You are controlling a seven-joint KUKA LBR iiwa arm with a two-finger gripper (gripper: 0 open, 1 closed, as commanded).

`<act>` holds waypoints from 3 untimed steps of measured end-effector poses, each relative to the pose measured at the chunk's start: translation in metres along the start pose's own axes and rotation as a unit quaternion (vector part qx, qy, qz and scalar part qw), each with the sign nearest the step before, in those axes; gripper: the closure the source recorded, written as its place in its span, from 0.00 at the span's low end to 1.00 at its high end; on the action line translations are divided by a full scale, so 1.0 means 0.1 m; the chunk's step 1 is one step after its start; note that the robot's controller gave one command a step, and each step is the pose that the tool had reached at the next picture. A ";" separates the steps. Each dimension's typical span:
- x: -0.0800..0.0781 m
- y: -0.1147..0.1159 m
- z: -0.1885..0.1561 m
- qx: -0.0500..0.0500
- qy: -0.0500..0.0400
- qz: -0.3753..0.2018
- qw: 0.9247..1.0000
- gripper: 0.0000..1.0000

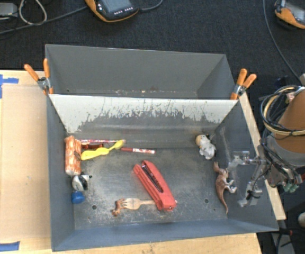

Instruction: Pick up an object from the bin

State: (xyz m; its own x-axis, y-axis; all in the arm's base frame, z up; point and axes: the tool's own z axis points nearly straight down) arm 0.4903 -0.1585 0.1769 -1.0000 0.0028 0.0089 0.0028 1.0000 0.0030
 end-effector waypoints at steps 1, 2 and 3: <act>-0.02 0.01 -0.04 0.001 -0.004 -0.002 1.000 0.00; 0.04 0.46 0.16 0.001 -0.002 -0.056 0.998 0.00; -0.30 0.86 0.54 0.002 -0.006 -0.039 0.999 0.00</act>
Offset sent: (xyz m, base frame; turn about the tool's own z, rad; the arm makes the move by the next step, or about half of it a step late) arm -0.0057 0.0635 -0.0229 -0.1527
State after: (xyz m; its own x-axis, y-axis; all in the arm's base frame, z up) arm 0.5200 -0.0725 0.1231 -0.9971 -0.0758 -0.0027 -0.0758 0.9971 -0.0005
